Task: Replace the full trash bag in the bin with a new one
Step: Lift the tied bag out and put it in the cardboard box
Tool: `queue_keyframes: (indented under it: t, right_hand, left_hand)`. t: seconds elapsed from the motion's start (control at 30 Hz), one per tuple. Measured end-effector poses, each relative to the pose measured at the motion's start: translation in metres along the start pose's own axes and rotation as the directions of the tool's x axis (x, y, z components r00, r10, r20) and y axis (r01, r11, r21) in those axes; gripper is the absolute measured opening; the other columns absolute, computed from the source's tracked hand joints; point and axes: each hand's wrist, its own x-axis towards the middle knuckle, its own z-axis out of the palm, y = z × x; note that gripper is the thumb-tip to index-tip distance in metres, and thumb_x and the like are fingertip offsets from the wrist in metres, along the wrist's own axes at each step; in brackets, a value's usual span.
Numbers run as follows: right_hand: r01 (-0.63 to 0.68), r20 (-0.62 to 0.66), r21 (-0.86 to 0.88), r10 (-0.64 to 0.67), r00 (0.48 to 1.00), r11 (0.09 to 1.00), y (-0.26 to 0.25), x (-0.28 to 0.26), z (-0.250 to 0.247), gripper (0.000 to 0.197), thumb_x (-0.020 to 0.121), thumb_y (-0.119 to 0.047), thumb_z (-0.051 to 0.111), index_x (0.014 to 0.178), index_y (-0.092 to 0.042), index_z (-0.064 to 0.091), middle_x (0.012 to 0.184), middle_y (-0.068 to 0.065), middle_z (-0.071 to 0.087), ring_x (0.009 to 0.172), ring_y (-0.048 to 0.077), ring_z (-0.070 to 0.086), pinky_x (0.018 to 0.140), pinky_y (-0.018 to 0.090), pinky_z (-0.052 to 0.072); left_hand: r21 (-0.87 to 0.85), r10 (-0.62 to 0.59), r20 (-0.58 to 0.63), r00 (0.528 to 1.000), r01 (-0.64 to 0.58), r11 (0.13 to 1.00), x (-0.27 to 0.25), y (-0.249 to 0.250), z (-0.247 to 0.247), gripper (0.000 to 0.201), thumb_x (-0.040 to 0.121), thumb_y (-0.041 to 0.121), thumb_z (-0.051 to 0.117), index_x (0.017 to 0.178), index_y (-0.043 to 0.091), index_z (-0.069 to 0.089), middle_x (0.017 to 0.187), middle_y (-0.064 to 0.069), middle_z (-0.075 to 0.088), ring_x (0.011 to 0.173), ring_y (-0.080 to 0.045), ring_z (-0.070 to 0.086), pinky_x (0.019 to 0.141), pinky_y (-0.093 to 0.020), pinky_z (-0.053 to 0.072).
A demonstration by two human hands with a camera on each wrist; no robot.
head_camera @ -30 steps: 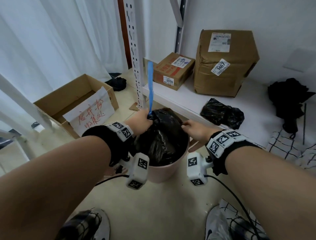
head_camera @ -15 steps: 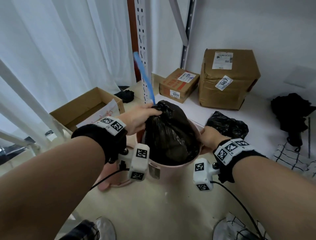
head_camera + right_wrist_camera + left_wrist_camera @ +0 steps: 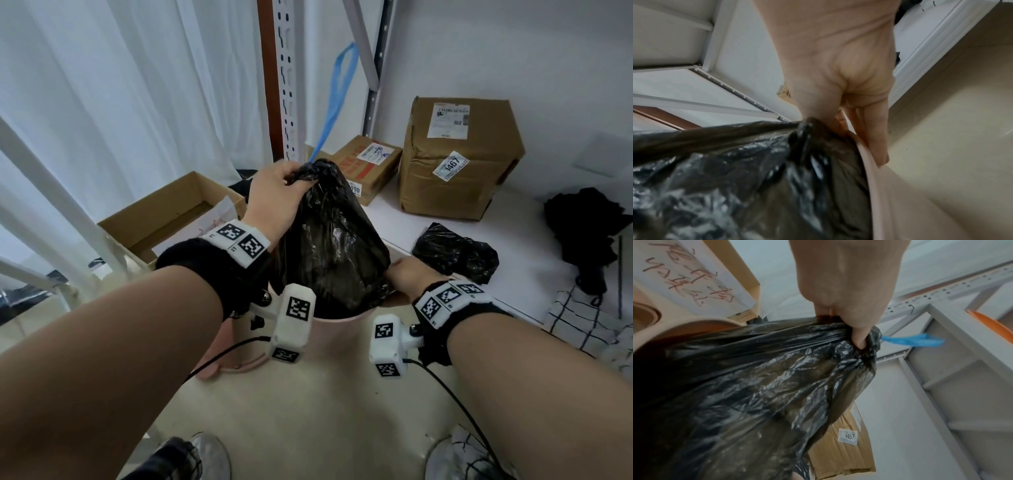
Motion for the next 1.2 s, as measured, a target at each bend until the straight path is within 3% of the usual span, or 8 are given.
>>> queue_keyframes:
  t: [0.07, 0.27, 0.43, 0.53, 0.63, 0.83, 0.97, 1.2]
  right_hand:
    - [-0.052, 0.043, 0.054, 0.05, 0.998, 0.997, 0.001, 0.006, 0.003, 0.019, 0.09, -0.002, 0.047, 0.093, 0.009, 0.063, 0.086, 0.027, 0.069, 0.079, 0.038, 0.07, 0.075, 0.048, 0.06]
    - [-0.043, 0.034, -0.052, 0.045, 0.998, 0.998, 0.003, 0.006, 0.003, 0.03, 0.095, -0.018, 0.041, 0.089, 0.004, 0.062, 0.093, 0.024, 0.068, 0.091, 0.037, 0.067, 0.09, 0.049, 0.053]
    - [0.078, -0.189, -0.053, -0.086, 0.978, 0.996, -0.023, -0.016, -0.02, 0.025, 0.097, -0.003, 0.035, 0.099, -0.001, 0.06, 0.1, 0.022, 0.061, 0.091, 0.031, 0.06, 0.087, 0.039, 0.047]
    - [0.266, -0.271, 0.137, -0.222, 0.937, 0.954, -0.042, -0.023, -0.032, 0.033, 0.099, -0.026, 0.034, 0.071, -0.014, 0.048, 0.072, 0.004, 0.046, 0.064, 0.019, 0.044, 0.058, 0.032, 0.035]
    - [0.361, -0.306, 0.23, -0.285, 0.908, 0.904, -0.062, -0.041, -0.045, 0.036, 0.098, -0.046, 0.033, 0.092, -0.014, 0.048, 0.079, -0.004, 0.046, 0.08, 0.018, 0.045, 0.066, 0.03, 0.035]
    - [0.725, -0.125, 0.21, -0.717, 0.685, 0.656, -0.098, -0.086, -0.051, 0.036, 0.084, -0.045, 0.064, 0.116, -0.031, 0.053, 0.117, -0.007, 0.06, 0.109, 0.004, 0.058, 0.095, 0.019, 0.044]
    - [0.837, -0.131, 0.051, -0.827, 0.546, 0.544, -0.135, -0.104, -0.033, 0.089, 0.06, -0.053, 0.082, 0.134, -0.027, 0.039, 0.13, -0.007, 0.057, 0.123, 0.007, 0.052, 0.106, 0.031, 0.043]
    - [0.772, -0.367, -0.267, -0.801, 0.473, 0.577, -0.19, -0.143, -0.044, 0.023, 0.085, -0.028, 0.067, 0.09, -0.006, 0.073, 0.089, 0.013, 0.073, 0.085, 0.026, 0.067, 0.062, 0.027, 0.043]
  left_hand:
    - [0.025, 0.03, 0.007, 1.0, -0.03, 0.999, -0.001, 0.001, -0.001, 0.016, 0.081, 0.024, 0.066, 0.091, 0.014, 0.074, 0.088, -0.01, 0.073, 0.085, -0.022, 0.068, 0.085, -0.048, 0.054]
    - [-0.125, -0.066, 0.126, 0.99, 0.082, 0.989, -0.003, 0.003, 0.002, 0.012, 0.093, 0.012, 0.055, 0.101, 0.004, 0.06, 0.101, -0.021, 0.065, 0.094, -0.026, 0.063, 0.094, -0.045, 0.052]
    - [-0.214, -0.064, 0.204, 0.977, 0.108, 0.971, -0.003, 0.017, 0.007, 0.013, 0.094, 0.01, 0.054, 0.09, 0.019, 0.062, 0.088, 0.0, 0.067, 0.085, -0.013, 0.064, 0.089, -0.032, 0.053]
    - [-0.266, -0.04, 0.19, 0.981, 0.091, 0.96, -0.002, 0.033, 0.008, 0.012, 0.093, 0.011, 0.056, 0.092, 0.02, 0.064, 0.093, -0.004, 0.069, 0.093, -0.019, 0.066, 0.095, -0.038, 0.052]
    - [-0.25, -0.009, 0.12, 0.993, 0.039, 0.968, 0.002, 0.053, 0.006, 0.008, 0.092, 0.015, 0.058, 0.09, 0.022, 0.063, 0.093, -0.004, 0.068, 0.095, -0.02, 0.066, 0.094, -0.038, 0.053]
    - [-0.172, 0.054, 0.039, 0.998, -0.046, 0.984, 0.01, 0.095, -0.007, 0.015, 0.09, 0.02, 0.059, 0.1, 0.012, 0.064, 0.103, -0.012, 0.069, 0.1, -0.025, 0.066, 0.096, -0.045, 0.051]
    - [-0.101, 0.105, 0.103, 0.989, -0.095, 0.99, 0.009, 0.129, -0.011, 0.022, 0.088, 0.024, 0.061, 0.102, 0.008, 0.065, 0.099, -0.013, 0.07, 0.096, -0.024, 0.067, 0.093, -0.046, 0.052]
    - [-0.03, 0.236, 0.142, 0.961, -0.235, 0.972, 0.011, 0.164, -0.05, 0.016, 0.083, 0.018, 0.069, 0.089, 0.004, 0.063, 0.084, -0.014, 0.065, 0.081, -0.026, 0.062, 0.09, -0.046, 0.05]
